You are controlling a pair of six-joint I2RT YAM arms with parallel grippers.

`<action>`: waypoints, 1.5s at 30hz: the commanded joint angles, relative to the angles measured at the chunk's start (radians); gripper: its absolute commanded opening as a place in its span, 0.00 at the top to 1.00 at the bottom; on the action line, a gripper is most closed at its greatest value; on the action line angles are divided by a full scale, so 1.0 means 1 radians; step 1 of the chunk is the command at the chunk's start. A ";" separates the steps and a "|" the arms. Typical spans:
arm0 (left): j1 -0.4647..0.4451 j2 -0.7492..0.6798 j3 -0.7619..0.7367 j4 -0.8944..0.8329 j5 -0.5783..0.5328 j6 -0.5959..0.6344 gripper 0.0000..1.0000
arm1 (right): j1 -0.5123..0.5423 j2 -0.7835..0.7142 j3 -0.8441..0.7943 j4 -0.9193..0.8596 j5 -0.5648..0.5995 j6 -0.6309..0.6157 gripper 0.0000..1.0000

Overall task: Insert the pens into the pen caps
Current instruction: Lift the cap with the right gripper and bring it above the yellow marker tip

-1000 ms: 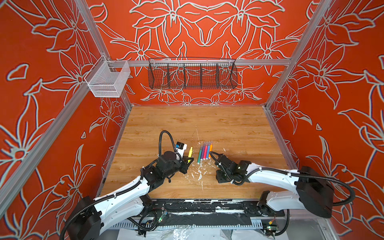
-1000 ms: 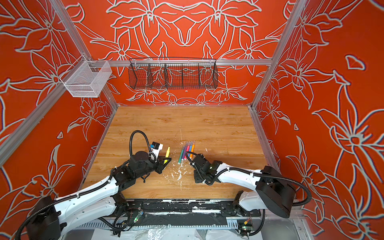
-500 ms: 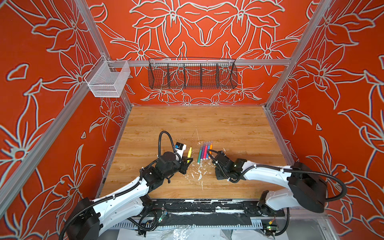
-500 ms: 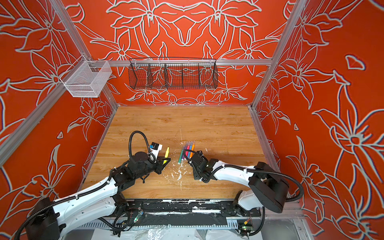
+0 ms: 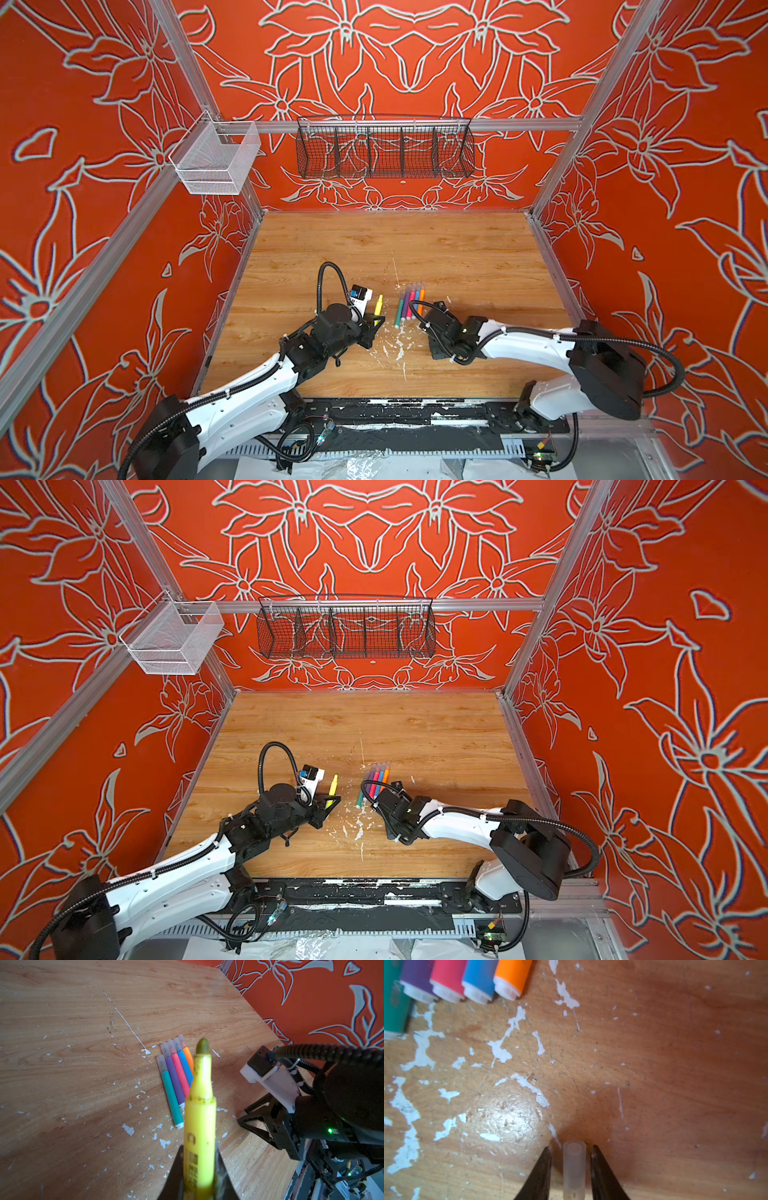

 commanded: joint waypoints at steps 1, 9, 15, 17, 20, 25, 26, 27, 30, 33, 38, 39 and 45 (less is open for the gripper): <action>-0.002 -0.010 0.005 -0.003 -0.010 0.013 1.00 | 0.014 0.020 -0.009 -0.119 0.022 0.027 0.67; -0.002 -0.011 0.009 -0.001 -0.006 0.012 1.00 | 0.024 0.065 -0.006 -0.105 0.013 0.023 0.74; -0.002 -0.015 0.008 -0.008 0.003 0.007 1.00 | 0.023 0.092 -0.013 -0.102 0.015 0.039 0.74; -0.002 -0.019 0.004 -0.008 0.003 0.007 1.00 | 0.023 0.091 -0.020 -0.099 0.017 0.042 0.74; -0.002 -0.023 0.003 -0.004 0.002 0.007 1.00 | 0.023 0.093 -0.024 -0.093 0.011 0.043 0.78; -0.002 -0.030 0.002 -0.002 0.013 0.004 1.00 | 0.023 0.066 -0.035 -0.085 0.015 0.056 0.84; -0.002 -0.033 -0.001 0.001 0.020 0.003 1.00 | 0.023 0.056 -0.041 -0.079 0.015 0.062 0.85; -0.002 -0.035 -0.004 0.006 0.033 0.004 1.00 | 0.023 0.042 -0.047 -0.067 0.015 0.069 0.85; -0.004 -0.055 -0.035 0.054 0.086 0.009 1.00 | 0.022 -0.006 -0.057 -0.020 0.023 0.079 0.85; -0.005 -0.092 -0.059 0.087 0.114 0.014 1.00 | 0.022 -0.069 -0.036 -0.002 0.059 0.082 0.86; -0.010 -0.148 -0.059 0.059 0.121 0.025 1.00 | 0.019 -0.240 -0.011 0.072 0.123 0.073 0.87; -0.013 -0.160 -0.058 0.055 0.123 0.024 1.00 | 0.018 -0.277 -0.007 0.087 0.141 0.073 0.87; -0.022 -0.201 -0.094 0.096 0.117 0.019 1.00 | 0.018 -0.482 -0.025 0.330 0.155 0.037 0.93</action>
